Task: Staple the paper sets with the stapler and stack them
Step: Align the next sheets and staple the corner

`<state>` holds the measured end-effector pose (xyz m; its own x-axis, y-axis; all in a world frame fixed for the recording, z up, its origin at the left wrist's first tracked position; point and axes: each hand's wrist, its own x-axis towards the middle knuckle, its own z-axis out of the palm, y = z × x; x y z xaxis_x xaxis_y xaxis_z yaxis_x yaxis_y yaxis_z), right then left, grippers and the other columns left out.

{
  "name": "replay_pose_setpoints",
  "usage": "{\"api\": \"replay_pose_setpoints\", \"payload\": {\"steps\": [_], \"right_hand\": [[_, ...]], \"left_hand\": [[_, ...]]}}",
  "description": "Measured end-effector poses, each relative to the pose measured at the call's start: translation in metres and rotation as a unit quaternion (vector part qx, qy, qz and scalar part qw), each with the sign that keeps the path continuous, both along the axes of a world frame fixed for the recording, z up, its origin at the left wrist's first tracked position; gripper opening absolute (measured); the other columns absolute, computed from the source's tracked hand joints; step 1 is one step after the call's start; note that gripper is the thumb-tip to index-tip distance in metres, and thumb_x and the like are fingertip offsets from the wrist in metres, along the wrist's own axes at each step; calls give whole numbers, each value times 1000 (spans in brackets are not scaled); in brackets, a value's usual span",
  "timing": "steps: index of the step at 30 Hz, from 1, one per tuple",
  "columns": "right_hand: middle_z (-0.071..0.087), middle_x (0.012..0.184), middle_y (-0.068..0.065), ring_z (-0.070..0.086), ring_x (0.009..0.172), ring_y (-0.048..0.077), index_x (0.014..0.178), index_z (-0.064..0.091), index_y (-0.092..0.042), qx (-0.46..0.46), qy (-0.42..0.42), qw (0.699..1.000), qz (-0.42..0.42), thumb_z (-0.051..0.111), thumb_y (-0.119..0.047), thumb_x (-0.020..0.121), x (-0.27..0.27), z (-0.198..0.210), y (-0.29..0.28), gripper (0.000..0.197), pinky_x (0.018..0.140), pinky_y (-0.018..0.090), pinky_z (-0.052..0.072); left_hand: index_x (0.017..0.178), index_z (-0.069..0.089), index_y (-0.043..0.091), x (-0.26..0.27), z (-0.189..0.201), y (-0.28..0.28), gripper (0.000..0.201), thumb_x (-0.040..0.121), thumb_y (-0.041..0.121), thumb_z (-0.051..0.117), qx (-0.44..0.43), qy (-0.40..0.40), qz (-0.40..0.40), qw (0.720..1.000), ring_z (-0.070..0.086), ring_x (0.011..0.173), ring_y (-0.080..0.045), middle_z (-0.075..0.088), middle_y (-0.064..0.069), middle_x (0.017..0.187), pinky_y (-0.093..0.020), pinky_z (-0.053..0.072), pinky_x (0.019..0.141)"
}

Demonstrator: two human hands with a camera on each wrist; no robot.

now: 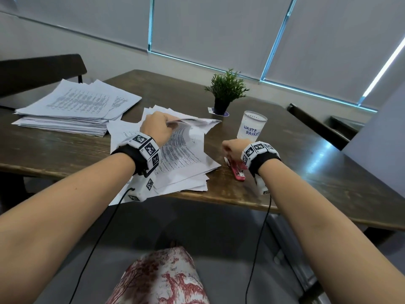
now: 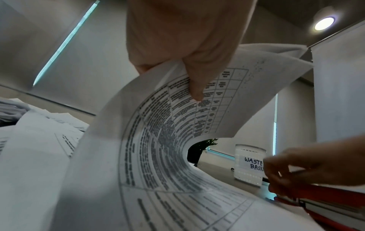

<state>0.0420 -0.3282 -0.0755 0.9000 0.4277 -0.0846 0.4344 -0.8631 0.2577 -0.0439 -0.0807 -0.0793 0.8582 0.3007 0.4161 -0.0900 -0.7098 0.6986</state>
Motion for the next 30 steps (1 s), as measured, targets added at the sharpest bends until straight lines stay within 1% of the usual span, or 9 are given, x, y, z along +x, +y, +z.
{"api": "replay_pose_setpoints", "payload": {"steps": [6, 8, 10, 12, 16, 21, 25, 27, 30], "right_hand": [[68, 100, 15, 61, 96, 31, 90, 64, -3, 242, -60, 968, -17, 51, 0, 87, 13, 20, -12, 13, 82, 32, 45], [69, 99, 16, 62, 97, 31, 93, 68, 1, 303, -95, 948, -31, 54, 0, 87, 21, 30, -21, 16, 82, 28, 42], [70, 99, 13, 62, 97, 30, 93, 70, -3, 341, -122, 931, -42, 56, -1, 86, 29, 44, -30, 16, 87, 26, 41], [71, 95, 12, 63, 97, 32, 97, 71, -10, 369, -145, 916, -55, 56, -2, 84, 34, 53, -38, 21, 94, 33, 45], [71, 88, 12, 63, 94, 30, 95, 72, -13, 378, -153, 911, -67, 55, -2, 85, 41, 60, -41, 22, 95, 30, 43], [63, 75, 4, 63, 93, 28, 83, 69, -21, 367, -131, 918, -74, 56, -6, 84, 62, 50, -42, 20, 93, 30, 48], [61, 72, 5, 58, 75, 21, 87, 71, -13, 396, -123, 908, -65, 56, -2, 84, 94, 41, -54, 19, 80, 25, 48], [65, 80, 8, 59, 83, 24, 94, 70, -12, 407, -131, 901, -71, 60, -7, 86, 116, 36, -60, 13, 86, 24, 44], [70, 90, 12, 60, 102, 34, 87, 64, -21, 425, -134, 889, -102, 64, -12, 84, 144, 38, -67, 9, 94, 36, 47]], "left_hand": [[121, 68, 22, 1, -2, -2, 51, 83, -5, 47, 37, 107, -23, 993, 57, 117, -31, 55, -10, 138, -34, 52, 89], [117, 70, 14, 2, -3, 2, 43, 85, -5, 50, 43, 108, -21, 993, 56, 118, -33, 60, -14, 131, -35, 50, 90], [99, 73, 7, 4, -2, 5, 28, 88, -3, 50, 49, 98, -10, 994, 58, 108, -38, 67, -20, 107, -40, 51, 86], [83, 68, 5, 5, 1, 8, 23, 92, 2, 47, 48, 103, 8, 993, 60, 98, -42, 64, -23, 91, -42, 50, 79], [96, 64, -3, 9, 4, 15, 20, 94, 3, 46, 67, 134, 18, 989, 59, 102, -43, 64, -27, 101, -42, 48, 82], [96, 63, -3, 22, 6, 16, 20, 96, 7, 45, 102, 157, 13, 982, 59, 96, -40, 63, -25, 100, -35, 43, 72], [90, 59, 1, 42, 13, 9, 17, 95, 6, 44, 124, 173, 22, 977, 51, 80, -30, 56, -15, 87, -32, 40, 67], [89, 58, 4, 52, 18, 4, 14, 94, 5, 45, 125, 181, 29, 975, 50, 78, -28, 54, -12, 84, -30, 39, 66], [89, 57, 6, 67, 27, -3, 13, 95, 6, 45, 110, 201, 35, 973, 52, 72, -25, 53, -8, 78, -30, 40, 64]]}}
